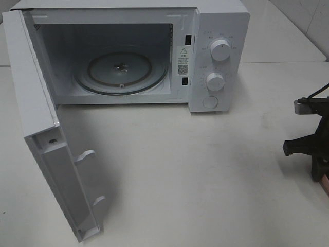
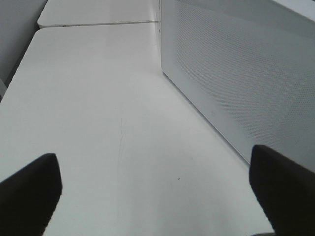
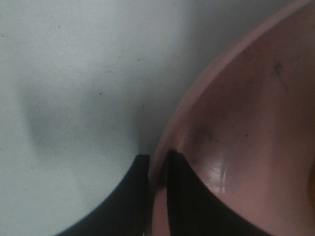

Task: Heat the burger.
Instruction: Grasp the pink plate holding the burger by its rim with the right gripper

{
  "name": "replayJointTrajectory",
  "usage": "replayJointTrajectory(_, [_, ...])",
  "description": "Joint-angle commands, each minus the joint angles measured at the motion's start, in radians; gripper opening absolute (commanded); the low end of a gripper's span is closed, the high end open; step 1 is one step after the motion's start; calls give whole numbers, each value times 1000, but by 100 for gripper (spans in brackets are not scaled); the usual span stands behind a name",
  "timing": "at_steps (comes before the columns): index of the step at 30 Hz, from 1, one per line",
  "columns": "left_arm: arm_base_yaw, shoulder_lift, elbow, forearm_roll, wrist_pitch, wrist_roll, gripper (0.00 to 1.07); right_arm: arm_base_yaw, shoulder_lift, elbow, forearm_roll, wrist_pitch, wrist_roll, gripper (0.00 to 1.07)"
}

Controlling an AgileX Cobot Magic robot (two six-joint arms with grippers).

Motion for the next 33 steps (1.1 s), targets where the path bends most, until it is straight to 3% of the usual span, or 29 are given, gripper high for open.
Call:
replayJointTrajectory(1, [-4,-21,4,-3,-13,-3,98,-3,5,2,0,5,-11,0])
replayJointTrajectory(11, [-4,-21,4,-3,-13,-3,98,74,-1,2,-131,32,85,0])
replayJointTrajectory(13, [-4,-21,4,-3,-13,-3,98,119,-7,2,-229,67,172,0])
replayJointTrajectory(18, [-4,-21,4,-3,-13,-3,98,167,-11,2,-341,134,276,0])
replayJointTrajectory(33, [-4,-21,4,-3,-13,-3,98,270,-33,3,-439,275,332,0])
